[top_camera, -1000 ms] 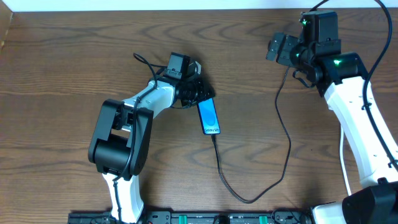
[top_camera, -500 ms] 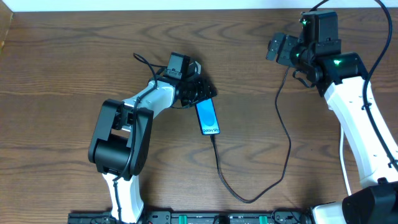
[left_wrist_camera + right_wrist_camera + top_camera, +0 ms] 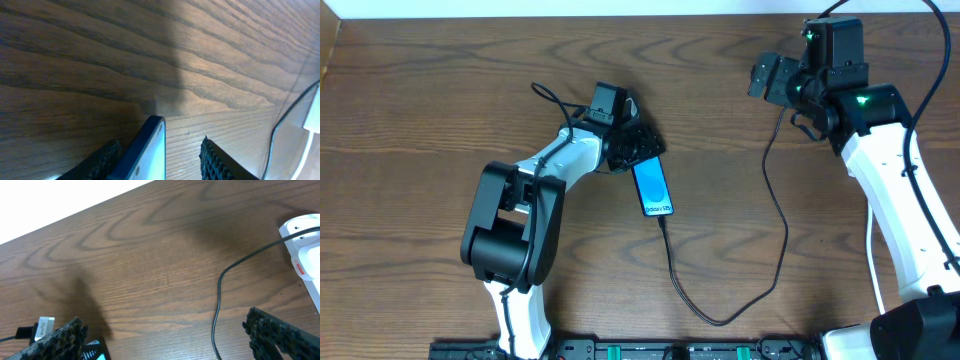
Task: Plug charger to phone and switch on socket
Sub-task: 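Lay the phone flat, screen up, on the table with the left gripper, then open the left gripper and lift it away from the phone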
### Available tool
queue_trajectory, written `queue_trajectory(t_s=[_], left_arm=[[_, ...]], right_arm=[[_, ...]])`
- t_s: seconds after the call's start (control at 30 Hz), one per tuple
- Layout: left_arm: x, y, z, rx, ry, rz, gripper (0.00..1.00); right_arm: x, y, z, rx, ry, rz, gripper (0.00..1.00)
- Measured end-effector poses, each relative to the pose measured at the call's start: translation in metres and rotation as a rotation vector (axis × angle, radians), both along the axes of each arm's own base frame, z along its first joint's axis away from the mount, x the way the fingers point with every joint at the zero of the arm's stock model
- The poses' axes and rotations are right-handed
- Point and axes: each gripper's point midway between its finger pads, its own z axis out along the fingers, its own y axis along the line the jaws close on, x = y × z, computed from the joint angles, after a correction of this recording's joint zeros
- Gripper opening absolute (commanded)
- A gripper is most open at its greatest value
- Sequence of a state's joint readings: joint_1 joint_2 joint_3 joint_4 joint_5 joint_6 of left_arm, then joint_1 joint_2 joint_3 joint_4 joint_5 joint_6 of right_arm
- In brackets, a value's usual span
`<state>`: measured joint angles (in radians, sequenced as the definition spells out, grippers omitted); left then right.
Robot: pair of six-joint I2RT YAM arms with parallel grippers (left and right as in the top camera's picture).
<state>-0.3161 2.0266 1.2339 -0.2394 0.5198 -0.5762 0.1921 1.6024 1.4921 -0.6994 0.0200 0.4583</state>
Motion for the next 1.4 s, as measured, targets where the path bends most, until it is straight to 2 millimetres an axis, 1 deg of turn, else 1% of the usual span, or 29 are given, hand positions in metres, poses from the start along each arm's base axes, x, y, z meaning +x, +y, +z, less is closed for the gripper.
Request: queue_trajectory(t_s=[0.23,0.8,0.97,1.07,1.33,1.4], left_arm=[[0.002,0.006,0.0,0.034,-0.006,0.02,0.54],[0.001,0.01,-0.001,0.06,0.004,0.03,0.56],[0.0,0.015,-0.001,0.09,0.01,0.041,0.59],[0.0,0.016,-0.001,0.097,0.008,0.045,0.59],[0.0,0.017,-0.001,0.097,0.008,0.046,0.59],[0.001,0.018,-0.001,0.098,0.008,0.047,0.66]], right_arm=[[0.0,0.0,0.0,0.0,0.0,0.0,0.99],[0.0,0.0,0.0,0.0,0.0,0.0,0.99],[0.0,0.0,0.0,0.0,0.001,0.0,0.99],[-0.001,0.0,-0.001,-0.001,0.006,0.0,0.99],[-0.003,-0.001,-0.003,-0.004,0.019,0.0,0.99],[-0.004,-0.001,-0.004,-0.005,0.023,0.0,0.99]])
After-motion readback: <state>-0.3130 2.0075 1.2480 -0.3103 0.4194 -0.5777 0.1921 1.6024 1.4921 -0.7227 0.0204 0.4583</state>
